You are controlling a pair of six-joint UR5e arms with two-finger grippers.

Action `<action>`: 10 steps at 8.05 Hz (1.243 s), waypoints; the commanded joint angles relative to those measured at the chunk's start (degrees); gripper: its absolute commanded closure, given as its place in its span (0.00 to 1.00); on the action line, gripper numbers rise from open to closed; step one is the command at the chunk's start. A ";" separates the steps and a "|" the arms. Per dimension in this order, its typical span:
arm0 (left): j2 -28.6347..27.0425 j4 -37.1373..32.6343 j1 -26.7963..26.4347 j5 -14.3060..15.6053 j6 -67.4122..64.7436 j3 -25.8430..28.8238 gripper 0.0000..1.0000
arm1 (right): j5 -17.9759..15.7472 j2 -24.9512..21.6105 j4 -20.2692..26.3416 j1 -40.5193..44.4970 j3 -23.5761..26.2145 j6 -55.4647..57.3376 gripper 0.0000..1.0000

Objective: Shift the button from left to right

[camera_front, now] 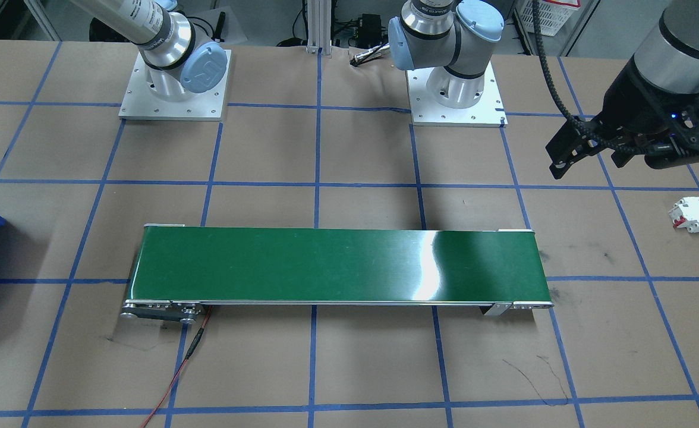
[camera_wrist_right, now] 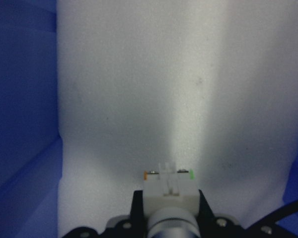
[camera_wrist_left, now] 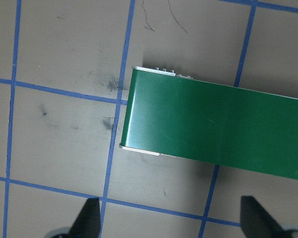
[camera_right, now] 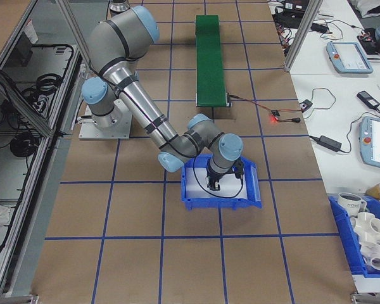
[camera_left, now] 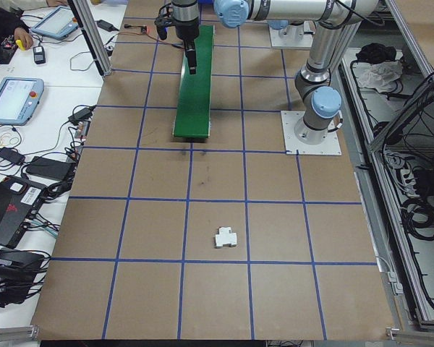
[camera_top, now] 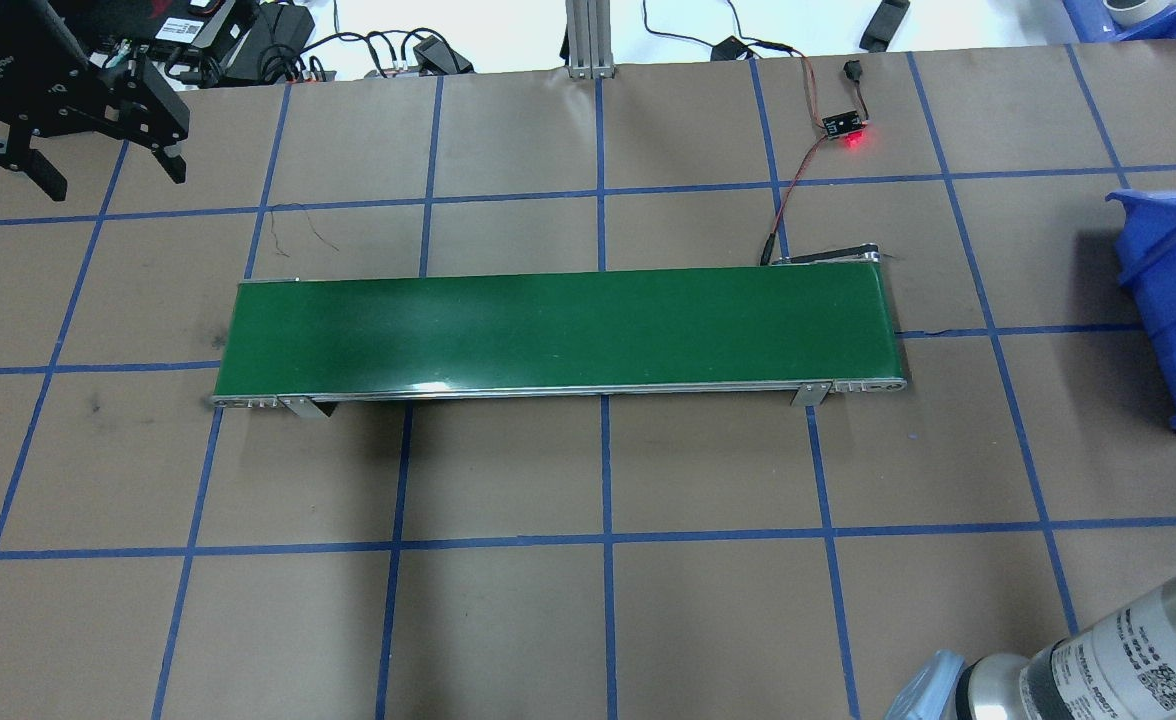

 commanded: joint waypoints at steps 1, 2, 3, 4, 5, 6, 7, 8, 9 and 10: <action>0.01 0.07 0.00 -0.05 0.03 0.00 0.00 | 0.60 0.24 -0.68 0.00 0.42 -0.57 0.45; 0.01 0.07 0.00 -0.05 -0.06 0.00 0.00 | 0.34 -0.28 -0.77 0.00 0.43 -0.83 0.32; -0.08 0.16 -0.09 -0.05 -0.06 0.00 0.00 | -0.10 -0.55 -0.77 0.00 0.34 -2.40 0.06; 0.01 0.16 -0.09 -0.05 0.03 0.00 0.00 | -0.19 -1.34 -0.94 0.00 0.34 -2.76 0.00; 0.01 0.16 -0.09 -0.05 0.03 0.00 0.00 | -0.28 -3.26 -0.85 0.00 0.42 -2.94 0.00; 0.01 0.16 -0.09 -0.05 0.03 0.00 0.00 | 0.33 -5.71 -0.07 0.00 0.43 -3.29 0.00; 0.01 0.16 -0.09 -0.05 -0.06 0.00 0.00 | 0.42 -9.22 3.24 0.08 0.43 -3.38 0.00; 0.01 0.16 -0.09 0.03 -0.06 0.00 0.00 | 0.51 -13.43 6.58 0.35 0.43 -3.03 0.00; 0.01 0.16 -0.09 -0.05 -0.06 0.09 0.00 | 0.60 -17.30 12.19 0.35 0.08 -3.03 0.00; 0.01 0.16 -0.09 -0.05 -0.06 0.00 0.00 | 1.29 -20.91 13.63 1.31 0.07 -1.38 0.00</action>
